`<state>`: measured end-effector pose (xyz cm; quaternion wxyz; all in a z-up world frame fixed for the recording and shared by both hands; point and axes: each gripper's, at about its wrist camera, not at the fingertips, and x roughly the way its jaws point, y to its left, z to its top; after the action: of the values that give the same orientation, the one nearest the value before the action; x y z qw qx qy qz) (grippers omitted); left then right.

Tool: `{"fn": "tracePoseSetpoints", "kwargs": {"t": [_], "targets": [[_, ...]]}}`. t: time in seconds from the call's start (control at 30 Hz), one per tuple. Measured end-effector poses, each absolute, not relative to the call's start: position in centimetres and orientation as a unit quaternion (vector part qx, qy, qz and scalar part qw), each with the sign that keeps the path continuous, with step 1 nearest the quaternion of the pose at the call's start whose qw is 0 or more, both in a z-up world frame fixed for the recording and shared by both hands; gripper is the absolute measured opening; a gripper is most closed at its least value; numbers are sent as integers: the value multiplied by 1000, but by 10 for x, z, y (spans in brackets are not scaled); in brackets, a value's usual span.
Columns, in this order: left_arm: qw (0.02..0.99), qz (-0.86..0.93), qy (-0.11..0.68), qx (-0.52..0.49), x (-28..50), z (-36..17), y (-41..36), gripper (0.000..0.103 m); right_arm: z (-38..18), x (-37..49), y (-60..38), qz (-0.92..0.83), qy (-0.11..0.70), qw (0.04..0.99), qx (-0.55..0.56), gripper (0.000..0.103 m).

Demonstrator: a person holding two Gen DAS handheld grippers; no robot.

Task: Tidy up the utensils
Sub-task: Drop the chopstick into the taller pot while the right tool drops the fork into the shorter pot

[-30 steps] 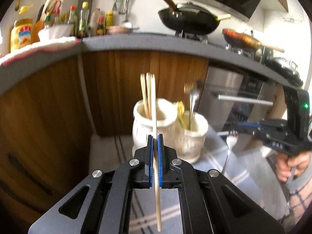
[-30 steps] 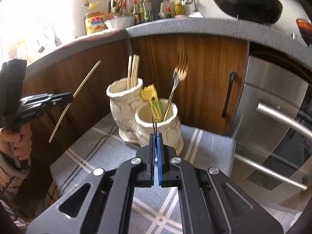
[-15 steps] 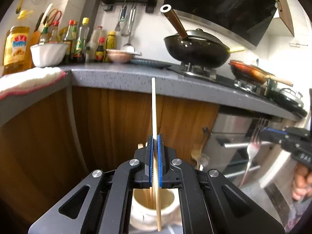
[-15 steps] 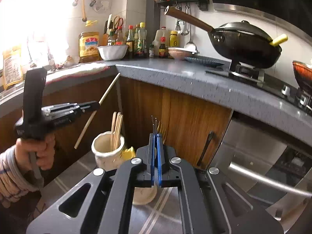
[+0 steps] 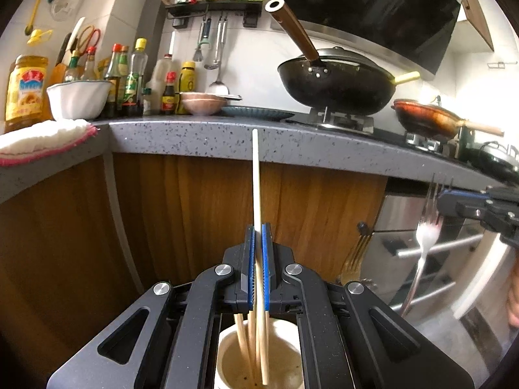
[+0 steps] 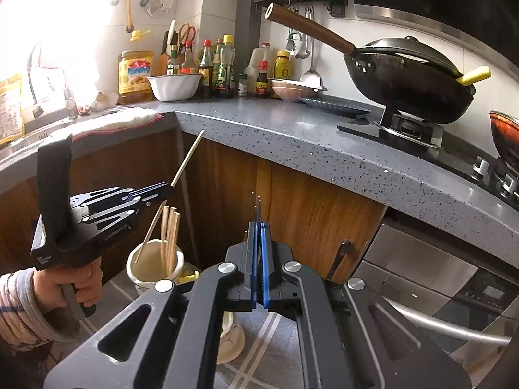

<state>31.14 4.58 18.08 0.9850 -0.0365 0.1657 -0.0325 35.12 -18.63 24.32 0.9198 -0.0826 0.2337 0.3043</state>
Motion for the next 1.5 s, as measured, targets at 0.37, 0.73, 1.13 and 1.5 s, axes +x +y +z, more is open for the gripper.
{"fn": "tracePoseSetpoints", "kwargs": {"t": [0.37,0.73,1.13,1.5], "targets": [[989,-31,140,-41,304,148,48,4,216,351,-161,295,239,916,-131,2],[990,-35,122,-62,281,117,50,4,190,339,-145,305,252,905,-159,2],[991,-23,117,-58,270,103,49,4,178,335,-138,315,264,898,-158,2],[989,-4,133,-64,267,104,58,5,170,346,-132,315,277,893,-164,2]]}}
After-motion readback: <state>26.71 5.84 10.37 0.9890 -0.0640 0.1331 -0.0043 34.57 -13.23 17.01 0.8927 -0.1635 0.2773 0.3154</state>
